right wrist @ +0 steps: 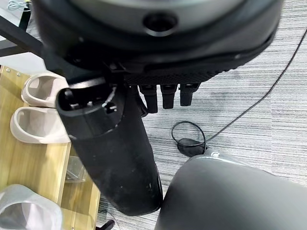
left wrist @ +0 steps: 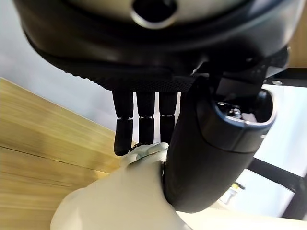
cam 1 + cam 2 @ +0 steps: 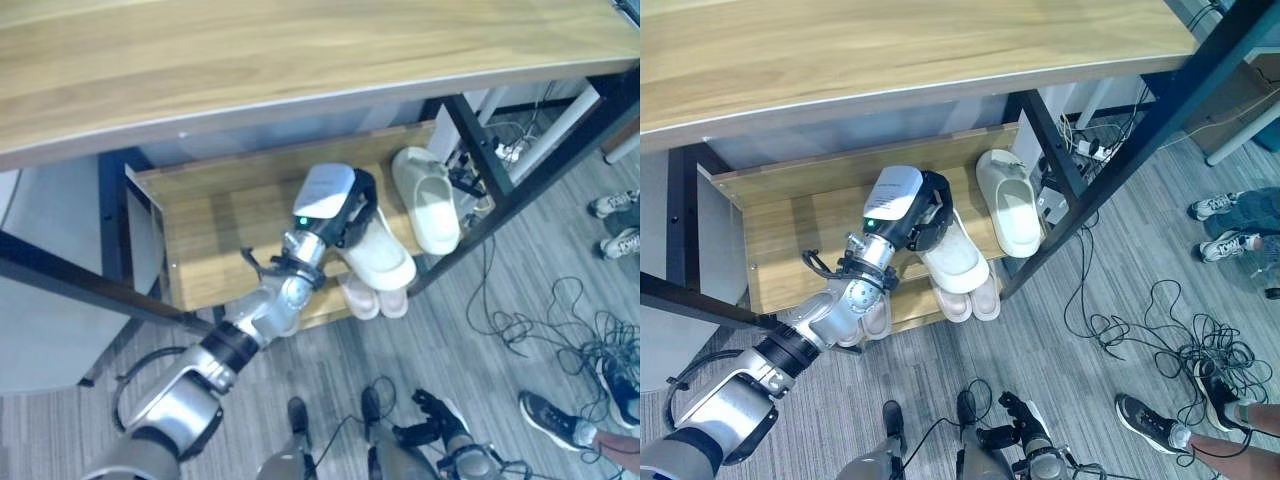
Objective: Arrange the slippers neatly on the shoe rack.
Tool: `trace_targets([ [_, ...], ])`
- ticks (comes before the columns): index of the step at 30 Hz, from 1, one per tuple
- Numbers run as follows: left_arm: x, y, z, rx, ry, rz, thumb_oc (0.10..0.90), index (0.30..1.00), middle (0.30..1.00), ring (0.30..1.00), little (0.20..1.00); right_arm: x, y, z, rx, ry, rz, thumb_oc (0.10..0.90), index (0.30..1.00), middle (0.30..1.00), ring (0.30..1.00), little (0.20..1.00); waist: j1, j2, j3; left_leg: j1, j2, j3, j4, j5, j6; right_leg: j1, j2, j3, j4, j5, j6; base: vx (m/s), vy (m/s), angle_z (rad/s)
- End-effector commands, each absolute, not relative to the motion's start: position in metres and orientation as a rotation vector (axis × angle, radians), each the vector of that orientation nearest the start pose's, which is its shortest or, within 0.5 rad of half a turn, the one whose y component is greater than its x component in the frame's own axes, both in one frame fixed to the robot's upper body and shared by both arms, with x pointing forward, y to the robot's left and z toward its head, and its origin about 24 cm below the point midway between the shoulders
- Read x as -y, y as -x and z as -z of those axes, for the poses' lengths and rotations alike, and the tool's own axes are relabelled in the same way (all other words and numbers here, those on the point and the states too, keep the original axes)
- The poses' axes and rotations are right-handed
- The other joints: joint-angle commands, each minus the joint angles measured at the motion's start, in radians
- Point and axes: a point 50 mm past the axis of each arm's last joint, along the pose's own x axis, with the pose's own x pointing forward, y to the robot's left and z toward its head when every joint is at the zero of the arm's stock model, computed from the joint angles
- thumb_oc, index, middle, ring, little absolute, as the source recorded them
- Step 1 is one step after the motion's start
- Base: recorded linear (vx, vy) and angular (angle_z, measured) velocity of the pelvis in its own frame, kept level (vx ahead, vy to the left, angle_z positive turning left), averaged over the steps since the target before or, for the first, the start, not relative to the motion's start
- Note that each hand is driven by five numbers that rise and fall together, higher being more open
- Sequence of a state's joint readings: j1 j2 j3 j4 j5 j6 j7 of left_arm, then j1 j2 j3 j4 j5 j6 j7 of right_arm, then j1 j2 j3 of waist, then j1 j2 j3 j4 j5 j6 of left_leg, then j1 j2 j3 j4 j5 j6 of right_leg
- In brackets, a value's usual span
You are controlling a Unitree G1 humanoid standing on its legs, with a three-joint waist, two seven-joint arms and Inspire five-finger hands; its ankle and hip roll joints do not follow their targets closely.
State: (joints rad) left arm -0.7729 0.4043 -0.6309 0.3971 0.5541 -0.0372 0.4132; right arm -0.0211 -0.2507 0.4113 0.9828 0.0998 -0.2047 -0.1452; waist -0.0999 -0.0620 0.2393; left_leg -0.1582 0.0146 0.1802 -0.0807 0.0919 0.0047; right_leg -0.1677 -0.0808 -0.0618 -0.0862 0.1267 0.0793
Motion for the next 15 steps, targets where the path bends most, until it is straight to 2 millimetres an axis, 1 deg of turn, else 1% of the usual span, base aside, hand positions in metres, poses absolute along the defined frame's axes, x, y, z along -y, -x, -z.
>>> trace_targets([
  [1,-0.031,-0.343,-0.241,1.044,-0.964,0.063,0.4,0.3,0.3,0.3,0.3,0.202,-0.151,0.129,-0.746,0.405,-0.083,0.8,0.9,0.9,0.9,0.9,0.006,0.059,-0.012,-0.012,0.0,-0.07,-0.007,-0.073,-0.022,-0.03,-0.009,-0.065,0.057,-0.08,0.061,0.01,-0.002,-0.07],
  [3,-0.029,-0.344,-0.246,1.054,-0.974,0.05,0.4,0.3,0.3,0.3,0.3,0.204,-0.153,0.128,-0.739,0.415,-0.082,0.8,0.9,0.9,0.9,0.9,0.002,0.061,-0.005,-0.02,0.002,-0.067,-0.007,-0.071,-0.024,-0.039,-0.008,-0.063,0.056,-0.077,0.063,0.0,0.01,-0.14],
  [6,-0.018,-0.344,-0.253,1.084,-0.966,0.047,0.4,0.3,0.3,0.3,0.3,0.208,-0.153,0.126,-0.729,0.422,-0.08,0.8,0.9,0.9,0.9,0.9,-0.002,0.057,-0.008,-0.03,0.004,-0.067,-0.007,-0.07,-0.024,-0.048,-0.005,-0.061,0.052,-0.072,0.065,0.02,0.016,-0.08],
  [7,-0.018,-0.344,-0.253,1.085,-0.966,0.047,0.4,0.3,0.3,0.3,0.3,0.208,-0.153,0.126,-0.728,0.421,-0.08,0.8,0.9,0.9,0.9,0.9,-0.002,0.058,-0.008,-0.03,0.004,-0.067,-0.007,-0.07,-0.024,-0.049,-0.005,-0.061,0.052,-0.072,0.065,0.04,-0.013,-0.02],
  [8,-0.014,-0.348,-0.249,1.069,-1.008,0.045,0.4,0.3,0.3,0.3,0.3,0.211,-0.151,0.126,-0.731,0.433,-0.086,0.8,0.9,0.9,0.9,0.9,-0.009,0.05,-0.014,-0.033,0.007,-0.064,-0.007,-0.07,-0.025,-0.049,-0.003,-0.061,0.048,-0.071,0.066,0.04,-0.018,-0.02],
  [10,-0.014,-0.351,-0.247,1.064,-1.033,0.043,0.4,0.3,0.3,0.3,0.3,0.212,-0.151,0.125,-0.729,0.437,-0.089,0.8,0.9,0.9,0.9,0.9,-0.01,0.047,-0.017,-0.035,0.008,-0.062,-0.007,-0.07,-0.025,-0.051,-0.002,-0.059,0.045,-0.07,0.066,0.04,-0.021,-0.02],
  [11,-0.016,-0.355,-0.248,1.058,-1.076,0.038,0.4,0.3,0.3,0.3,0.3,0.214,-0.15,0.124,-0.727,0.442,-0.091,0.8,0.9,0.9,0.9,0.9,-0.013,0.042,-0.019,-0.04,0.01,-0.06,-0.007,-0.069,-0.026,-0.057,0.001,-0.058,0.042,-0.07,0.066,0.02,-0.021,-0.04],
  [13,-0.021,-0.359,-0.255,1.07,-1.138,0.016,0.4,0.3,0.3,0.3,0.3,0.216,-0.153,0.122,-0.71,0.448,-0.092,0.8,0.9,0.9,0.9,0.9,-0.015,0.041,-0.014,-0.049,0.01,-0.06,-0.007,-0.068,-0.027,-0.067,0.0,-0.058,0.041,-0.068,0.065,0.01,-0.009,-0.05],
  [14,-0.021,-0.359,-0.255,1.071,-1.138,0.016,0.4,0.3,0.3,0.3,0.3,0.215,-0.153,0.122,-0.709,0.448,-0.093,0.8,0.9,0.9,0.9,0.9,-0.015,0.041,-0.014,-0.049,0.01,-0.06,-0.007,-0.068,-0.027,-0.068,0.0,-0.058,0.041,-0.068,0.065,0.0,0.01,-0.05],
  [15,-0.024,-0.361,-0.261,1.082,-1.173,0.002,0.4,0.3,0.3,0.3,0.3,0.215,-0.154,0.12,-0.696,0.45,-0.098,0.8,0.9,0.9,0.9,0.9,-0.017,0.043,-0.011,-0.053,0.01,-0.058,-0.007,-0.068,-0.027,-0.073,0.0,-0.057,0.04,-0.065,0.066,0.0,0.009,-0.06],
])
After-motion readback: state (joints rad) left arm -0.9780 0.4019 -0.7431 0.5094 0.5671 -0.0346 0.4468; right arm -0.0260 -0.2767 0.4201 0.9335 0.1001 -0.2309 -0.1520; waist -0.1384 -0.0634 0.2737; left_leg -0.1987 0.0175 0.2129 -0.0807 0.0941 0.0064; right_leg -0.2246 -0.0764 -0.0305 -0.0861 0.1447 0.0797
